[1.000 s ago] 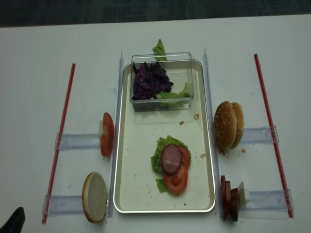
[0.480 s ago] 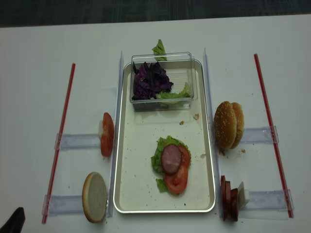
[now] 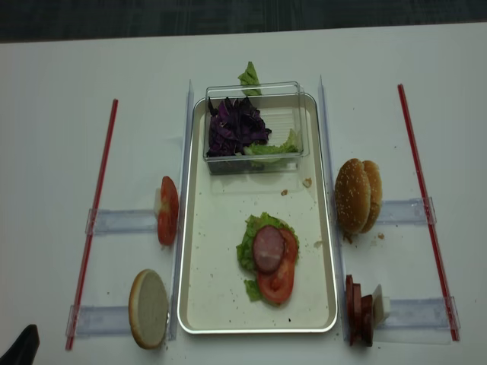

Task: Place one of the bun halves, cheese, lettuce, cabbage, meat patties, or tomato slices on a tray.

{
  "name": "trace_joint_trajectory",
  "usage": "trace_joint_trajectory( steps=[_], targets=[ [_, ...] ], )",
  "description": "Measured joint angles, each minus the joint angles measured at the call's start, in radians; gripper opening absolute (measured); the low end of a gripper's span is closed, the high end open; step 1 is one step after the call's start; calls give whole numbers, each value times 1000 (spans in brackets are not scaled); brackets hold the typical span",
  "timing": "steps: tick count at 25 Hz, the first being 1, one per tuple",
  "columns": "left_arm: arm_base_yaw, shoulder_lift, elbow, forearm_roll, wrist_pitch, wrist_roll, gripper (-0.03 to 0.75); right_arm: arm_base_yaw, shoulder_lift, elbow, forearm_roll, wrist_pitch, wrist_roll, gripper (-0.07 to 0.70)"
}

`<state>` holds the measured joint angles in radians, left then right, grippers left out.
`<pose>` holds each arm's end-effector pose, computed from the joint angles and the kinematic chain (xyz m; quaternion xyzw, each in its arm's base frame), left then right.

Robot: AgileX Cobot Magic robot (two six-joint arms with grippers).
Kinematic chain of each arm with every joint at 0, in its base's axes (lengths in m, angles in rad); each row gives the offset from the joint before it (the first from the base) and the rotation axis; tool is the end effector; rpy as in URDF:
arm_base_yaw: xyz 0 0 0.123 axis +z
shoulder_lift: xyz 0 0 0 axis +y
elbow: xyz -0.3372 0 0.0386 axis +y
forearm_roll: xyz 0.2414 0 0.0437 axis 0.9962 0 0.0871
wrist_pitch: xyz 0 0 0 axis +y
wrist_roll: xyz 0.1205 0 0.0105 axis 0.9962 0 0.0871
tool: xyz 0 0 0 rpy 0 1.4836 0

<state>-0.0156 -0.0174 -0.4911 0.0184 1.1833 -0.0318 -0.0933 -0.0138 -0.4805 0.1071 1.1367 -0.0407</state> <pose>-0.0476 0.0028 0.2444 -0.0081 0.8815 -0.0020 0.4721 -0.0422 0.0157 0.2467 0.0190 0.8724 0.0208 0.4880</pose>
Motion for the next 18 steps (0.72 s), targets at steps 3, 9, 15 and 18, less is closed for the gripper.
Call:
trace_joint_trajectory(
  steps=[3, 9, 15, 18],
  targets=[
    [0, 0, 0, 0, 0, 0, 492, 0, 0, 0, 0, 0, 0, 526],
    [0, 0, 0, 0, 0, 0, 492, 0, 0, 0, 0, 0, 0, 526],
    [0, 0, 0, 0, 0, 0, 492, 0, 0, 0, 0, 0, 0, 526],
    [0, 0, 0, 0, 0, 0, 492, 0, 0, 0, 0, 0, 0, 526]
  ],
)
